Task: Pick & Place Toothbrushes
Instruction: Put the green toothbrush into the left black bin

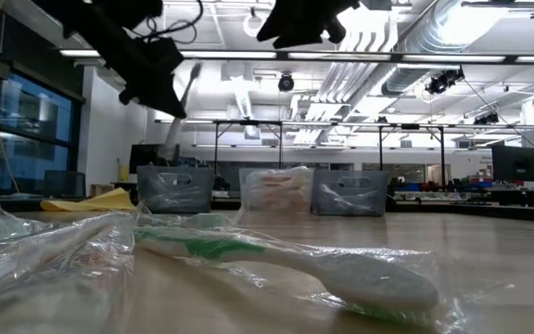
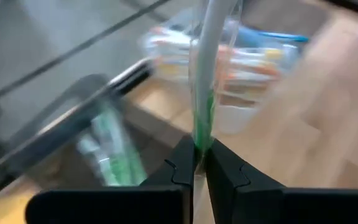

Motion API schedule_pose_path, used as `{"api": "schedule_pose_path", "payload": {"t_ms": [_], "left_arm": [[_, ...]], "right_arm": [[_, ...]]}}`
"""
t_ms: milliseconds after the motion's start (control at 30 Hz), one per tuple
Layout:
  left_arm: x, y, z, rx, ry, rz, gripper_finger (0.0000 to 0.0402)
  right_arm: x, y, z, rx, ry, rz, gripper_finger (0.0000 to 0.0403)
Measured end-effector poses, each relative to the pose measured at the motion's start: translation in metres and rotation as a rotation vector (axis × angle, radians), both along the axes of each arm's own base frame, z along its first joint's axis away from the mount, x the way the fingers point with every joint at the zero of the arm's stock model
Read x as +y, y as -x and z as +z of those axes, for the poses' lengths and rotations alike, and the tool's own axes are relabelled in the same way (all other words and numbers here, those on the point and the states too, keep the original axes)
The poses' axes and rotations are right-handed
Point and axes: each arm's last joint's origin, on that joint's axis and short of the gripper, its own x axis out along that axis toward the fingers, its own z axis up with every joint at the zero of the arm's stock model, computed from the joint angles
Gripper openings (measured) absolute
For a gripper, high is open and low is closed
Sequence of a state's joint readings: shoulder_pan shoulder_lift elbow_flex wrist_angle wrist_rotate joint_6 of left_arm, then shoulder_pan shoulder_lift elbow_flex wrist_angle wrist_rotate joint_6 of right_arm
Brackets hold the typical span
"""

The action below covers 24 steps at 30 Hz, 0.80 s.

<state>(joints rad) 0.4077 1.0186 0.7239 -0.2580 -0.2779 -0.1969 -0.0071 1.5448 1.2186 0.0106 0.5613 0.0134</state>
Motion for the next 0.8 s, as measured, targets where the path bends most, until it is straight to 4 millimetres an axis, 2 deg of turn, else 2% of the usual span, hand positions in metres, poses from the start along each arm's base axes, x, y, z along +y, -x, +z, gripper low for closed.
{"api": "schedule_pose_path", "payload": {"t_ms": [67,233,433,600,800], "left_arm": [[0.014,0.003,0.005,0.03,0.06,0.073,0.0012],[0.046,0.006,-0.003,0.088,0.242,0.111,0.0012],[0.079,0.001,-0.027,0.147,0.353,0.157,0.0012],[0.097,-0.003,-0.05,0.189,0.465,0.164,0.0012],[0.11,-0.004,-0.056,0.193,0.511,0.165,0.0044]], "right_arm": [[0.0,0.001,-0.001,0.015,-0.016,-0.003,0.0236],[0.0,0.003,-0.008,0.067,-0.033,-0.01,0.0232],[0.0,0.004,-0.009,0.083,-0.039,-0.014,0.0232],[0.0,0.004,-0.01,0.093,-0.042,-0.007,0.0231],[0.0,0.004,-0.01,0.095,-0.041,-0.006,0.0231]]}}
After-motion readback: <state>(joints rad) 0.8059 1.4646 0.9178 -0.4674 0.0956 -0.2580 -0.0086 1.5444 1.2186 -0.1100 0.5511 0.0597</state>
